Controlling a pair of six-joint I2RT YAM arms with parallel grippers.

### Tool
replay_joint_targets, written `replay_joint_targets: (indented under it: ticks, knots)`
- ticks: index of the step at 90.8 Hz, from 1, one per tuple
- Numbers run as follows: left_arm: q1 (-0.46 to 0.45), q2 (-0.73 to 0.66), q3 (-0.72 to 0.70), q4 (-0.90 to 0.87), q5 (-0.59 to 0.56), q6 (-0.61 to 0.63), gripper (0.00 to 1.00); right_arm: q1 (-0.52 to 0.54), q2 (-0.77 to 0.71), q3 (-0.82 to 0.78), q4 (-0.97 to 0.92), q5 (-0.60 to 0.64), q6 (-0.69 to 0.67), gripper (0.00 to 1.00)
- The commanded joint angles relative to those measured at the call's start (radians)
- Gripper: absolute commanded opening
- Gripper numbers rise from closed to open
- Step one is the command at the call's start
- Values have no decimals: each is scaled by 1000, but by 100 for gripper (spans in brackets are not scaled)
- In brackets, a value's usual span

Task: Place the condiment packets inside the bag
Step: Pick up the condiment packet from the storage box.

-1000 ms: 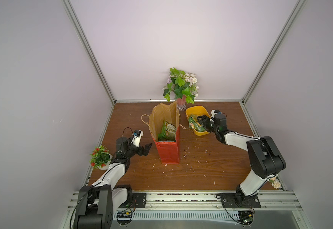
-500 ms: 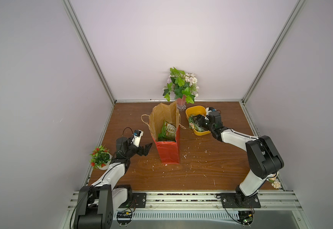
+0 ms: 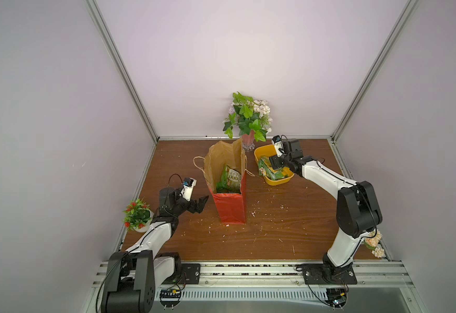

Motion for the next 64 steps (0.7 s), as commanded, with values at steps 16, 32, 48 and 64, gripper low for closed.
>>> replay_joint_targets:
  ticks: [16,32,48,64]
  knots:
    - [12,40,37,14,-14,-5,98,1,5,-18,-15,30,-239,76]
    - [12,47,38,18,-24,-7,98,0,52,-4,2,88,-242,73]
    - [12,54,42,19,-31,-7,98,1,87,11,30,120,-243,69]
    - [11,54,41,20,-32,-8,98,3,86,17,97,148,-233,56]
